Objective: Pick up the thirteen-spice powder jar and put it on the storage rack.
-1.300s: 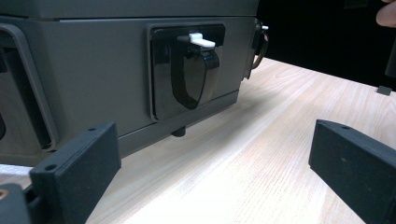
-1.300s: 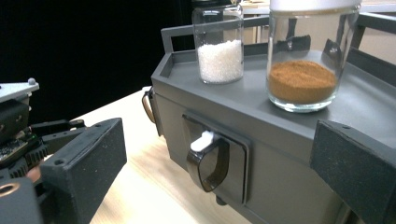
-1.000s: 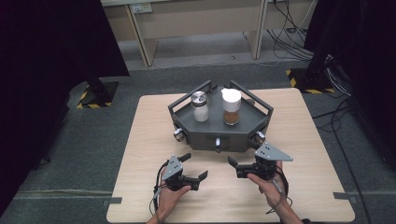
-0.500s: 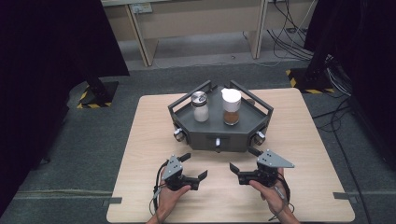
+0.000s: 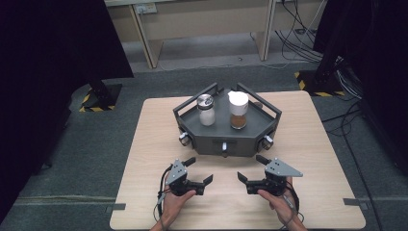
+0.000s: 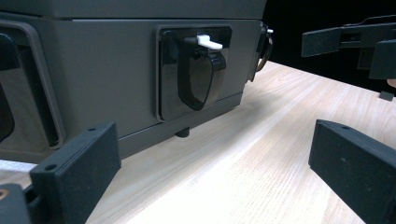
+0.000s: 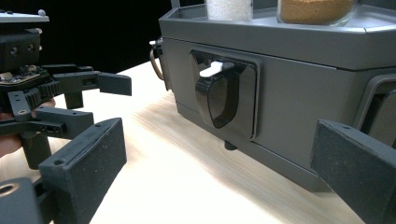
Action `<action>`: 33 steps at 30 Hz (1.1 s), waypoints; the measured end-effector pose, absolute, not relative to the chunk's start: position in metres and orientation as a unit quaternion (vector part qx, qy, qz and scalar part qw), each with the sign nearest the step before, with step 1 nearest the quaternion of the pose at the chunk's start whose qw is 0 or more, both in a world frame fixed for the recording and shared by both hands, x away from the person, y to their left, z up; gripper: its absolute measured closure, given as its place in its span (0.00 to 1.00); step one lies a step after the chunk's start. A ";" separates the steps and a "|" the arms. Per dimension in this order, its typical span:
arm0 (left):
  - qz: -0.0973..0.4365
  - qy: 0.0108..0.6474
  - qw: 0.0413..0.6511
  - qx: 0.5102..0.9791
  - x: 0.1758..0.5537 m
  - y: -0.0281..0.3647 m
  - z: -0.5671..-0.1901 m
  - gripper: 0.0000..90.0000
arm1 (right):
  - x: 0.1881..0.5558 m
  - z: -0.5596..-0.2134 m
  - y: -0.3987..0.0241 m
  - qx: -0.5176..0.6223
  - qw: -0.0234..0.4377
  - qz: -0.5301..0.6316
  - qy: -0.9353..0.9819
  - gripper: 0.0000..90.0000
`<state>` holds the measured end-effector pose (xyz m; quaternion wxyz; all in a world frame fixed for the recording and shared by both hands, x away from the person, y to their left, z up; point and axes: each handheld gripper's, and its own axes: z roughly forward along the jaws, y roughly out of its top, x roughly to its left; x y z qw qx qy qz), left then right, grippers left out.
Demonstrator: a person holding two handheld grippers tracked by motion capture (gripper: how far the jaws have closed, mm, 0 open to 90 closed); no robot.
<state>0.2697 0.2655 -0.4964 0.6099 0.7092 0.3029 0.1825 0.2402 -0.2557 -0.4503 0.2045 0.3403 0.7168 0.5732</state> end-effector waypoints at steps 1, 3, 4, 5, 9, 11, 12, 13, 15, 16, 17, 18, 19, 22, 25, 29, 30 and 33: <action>0.183 0.303 0.610 0.709 0.270 0.266 -0.496 0.02 | 0.240 -0.450 -0.256 0.340 0.204 0.574 0.717 0.04; 0.183 0.304 0.609 0.709 0.270 0.266 -0.497 0.02 | 0.240 -0.451 -0.256 0.340 0.205 0.574 0.716 0.04; 0.183 0.304 0.609 0.710 0.270 0.266 -0.497 0.02 | 0.240 -0.451 -0.257 0.339 0.205 0.575 0.716 0.04; 0.183 0.303 0.609 0.710 0.270 0.265 -0.497 0.02 | 0.240 -0.451 -0.257 0.338 0.205 0.575 0.716 0.04; 0.183 0.302 0.610 0.710 0.270 0.265 -0.496 0.02 | 0.239 -0.450 -0.258 0.338 0.206 0.576 0.715 0.04; 0.183 0.302 0.610 0.709 0.270 0.265 -0.496 0.02 | 0.239 -0.450 -0.259 0.341 0.209 0.577 0.713 0.04; 0.182 0.302 0.610 0.710 0.270 0.265 -0.496 0.02 | 0.239 -0.450 -0.260 0.342 0.210 0.577 0.711 0.04; 0.181 0.302 0.610 0.710 0.269 0.265 -0.496 0.02 | 0.238 -0.450 -0.260 0.343 0.211 0.577 0.711 0.04; 0.181 0.300 0.612 0.709 0.269 0.265 -0.496 0.02 | 0.238 -0.450 -0.261 0.346 0.211 0.577 0.709 0.04; 0.182 0.299 0.611 0.710 0.268 0.265 -0.496 0.02 | 0.238 -0.450 -0.261 0.346 0.210 0.577 0.709 0.04; 0.181 0.298 0.612 0.710 0.268 0.265 -0.496 0.02 | 0.237 -0.450 -0.261 0.346 0.211 0.577 0.709 0.04; 0.181 0.299 0.612 0.710 0.268 0.265 -0.496 0.02 | 0.237 -0.450 -0.261 0.345 0.211 0.577 0.709 0.04; 0.181 0.300 0.612 0.709 0.268 0.265 -0.496 0.02 | 0.237 -0.449 -0.261 0.345 0.211 0.577 0.709 0.04; 0.181 0.302 0.612 0.708 0.269 0.266 -0.496 0.02 | 0.238 -0.450 -0.261 0.347 0.210 0.577 0.709 0.04; 0.182 0.302 0.612 0.708 0.269 0.266 -0.496 0.02 | 0.237 -0.450 -0.262 0.348 0.210 0.577 0.708 0.04; 0.181 0.300 0.612 0.709 0.269 0.265 -0.496 0.02 | 0.237 -0.450 -0.262 0.347 0.211 0.576 0.709 0.04; 0.181 0.300 0.612 0.709 0.269 0.265 -0.496 0.02 | 0.237 -0.450 -0.261 0.347 0.211 0.576 0.709 0.04; 0.181 0.301 0.612 0.709 0.269 0.265 -0.496 0.02 | 0.237 -0.450 -0.261 0.347 0.210 0.576 0.710 0.04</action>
